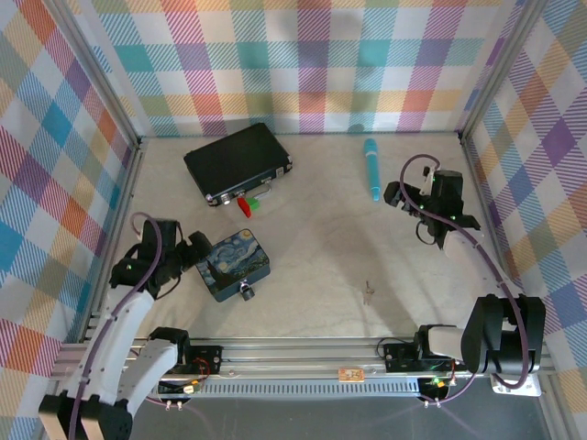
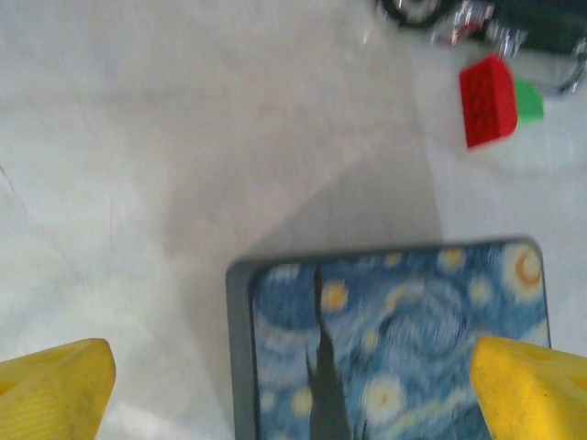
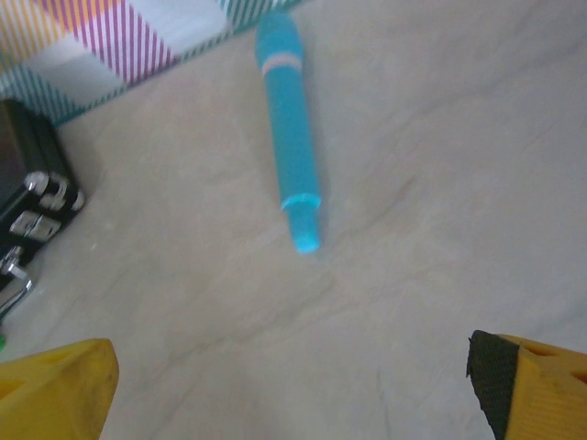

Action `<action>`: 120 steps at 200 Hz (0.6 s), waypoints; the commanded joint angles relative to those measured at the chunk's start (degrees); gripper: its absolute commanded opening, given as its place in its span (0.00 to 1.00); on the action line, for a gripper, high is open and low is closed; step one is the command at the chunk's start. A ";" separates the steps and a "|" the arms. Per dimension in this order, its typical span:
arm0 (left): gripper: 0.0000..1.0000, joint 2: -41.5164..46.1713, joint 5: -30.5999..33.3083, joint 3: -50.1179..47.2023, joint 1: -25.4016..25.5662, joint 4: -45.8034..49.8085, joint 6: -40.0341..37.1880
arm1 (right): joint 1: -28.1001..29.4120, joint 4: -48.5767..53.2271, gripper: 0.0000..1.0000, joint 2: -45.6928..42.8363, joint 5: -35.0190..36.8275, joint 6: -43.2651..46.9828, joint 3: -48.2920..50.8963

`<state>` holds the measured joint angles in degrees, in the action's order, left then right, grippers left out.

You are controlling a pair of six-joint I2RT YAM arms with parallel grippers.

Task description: Unlock the padlock with the key

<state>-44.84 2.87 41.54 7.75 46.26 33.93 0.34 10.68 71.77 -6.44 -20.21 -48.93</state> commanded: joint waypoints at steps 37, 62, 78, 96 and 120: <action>0.95 6.11 -6.21 -9.64 8.04 -2.42 13.57 | 3.59 9.75 0.99 -2.77 -11.12 -3.11 1.89; 0.95 5.52 -2.53 -12.36 13.25 -9.05 17.29 | 4.83 10.72 0.99 -5.05 -11.94 -3.52 3.97; 0.95 4.07 0.16 -13.50 15.98 -13.54 19.35 | 5.00 10.94 0.99 -6.38 -12.29 -3.90 5.16; 0.95 1.10 2.18 -14.62 18.47 -18.93 21.32 | 5.02 11.63 0.99 -7.24 -11.48 -4.17 6.16; 0.93 -3.91 4.38 -14.39 21.48 -22.79 22.11 | 5.01 12.43 0.99 -7.60 -10.35 -4.31 6.98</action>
<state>-45.21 3.86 27.77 26.59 31.31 52.97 5.23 21.17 65.08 -16.99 -23.57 -42.96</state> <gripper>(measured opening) 0.939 0.989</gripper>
